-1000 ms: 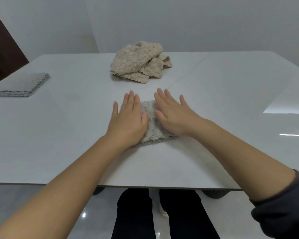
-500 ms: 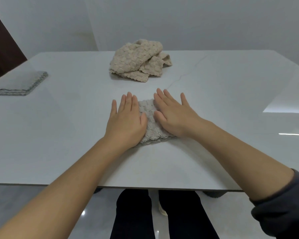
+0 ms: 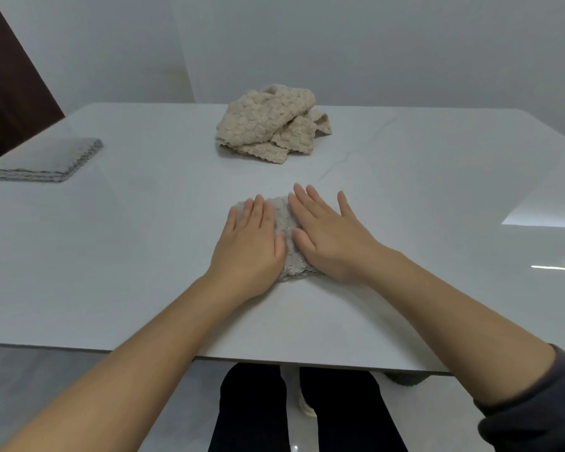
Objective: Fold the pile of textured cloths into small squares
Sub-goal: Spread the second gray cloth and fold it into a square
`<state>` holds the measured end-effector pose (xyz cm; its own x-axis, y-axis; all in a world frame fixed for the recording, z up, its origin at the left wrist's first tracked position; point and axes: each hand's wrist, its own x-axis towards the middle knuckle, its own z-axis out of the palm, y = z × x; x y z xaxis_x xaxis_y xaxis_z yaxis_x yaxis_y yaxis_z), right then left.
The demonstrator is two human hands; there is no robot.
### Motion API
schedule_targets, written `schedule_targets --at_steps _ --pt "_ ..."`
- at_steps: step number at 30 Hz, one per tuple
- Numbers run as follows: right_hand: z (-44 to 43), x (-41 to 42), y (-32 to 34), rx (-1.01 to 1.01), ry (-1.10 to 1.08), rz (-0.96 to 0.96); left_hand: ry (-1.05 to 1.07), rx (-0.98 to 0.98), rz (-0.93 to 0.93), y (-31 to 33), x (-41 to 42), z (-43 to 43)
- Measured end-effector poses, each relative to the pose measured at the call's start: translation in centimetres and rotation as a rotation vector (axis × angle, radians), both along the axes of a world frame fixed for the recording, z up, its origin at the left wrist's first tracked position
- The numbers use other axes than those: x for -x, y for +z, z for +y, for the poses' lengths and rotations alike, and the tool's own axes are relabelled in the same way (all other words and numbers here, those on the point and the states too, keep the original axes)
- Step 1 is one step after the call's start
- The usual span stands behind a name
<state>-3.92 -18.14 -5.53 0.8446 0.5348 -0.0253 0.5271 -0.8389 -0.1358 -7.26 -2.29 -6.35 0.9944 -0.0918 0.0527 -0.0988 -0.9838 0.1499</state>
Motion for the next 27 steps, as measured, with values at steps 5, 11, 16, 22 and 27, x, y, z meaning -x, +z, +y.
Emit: schedule_targets --at_steps 5,11,16,22,27 --pt "-0.1 0.3 -0.5 -0.03 -0.003 0.086 0.003 0.03 0.083 0.2 -0.1 0.3" --pt "-1.4 0.5 0.7 -0.202 -0.059 0.132 0.175 0.171 0.057 2.9 -2.0 2.6" --pt "-1.0 0.5 1.2 -0.183 -0.042 0.088 0.144 0.191 0.034 3.0 -2.7 3.3" --pt "0.5 1.5 -0.9 0.007 0.063 0.078 -0.011 0.071 0.114 -0.4 -0.8 1.7" --pt "0.2 1.5 -0.4 -0.033 0.05 0.104 -0.007 0.019 0.137 0.3 -1.3 2.0"
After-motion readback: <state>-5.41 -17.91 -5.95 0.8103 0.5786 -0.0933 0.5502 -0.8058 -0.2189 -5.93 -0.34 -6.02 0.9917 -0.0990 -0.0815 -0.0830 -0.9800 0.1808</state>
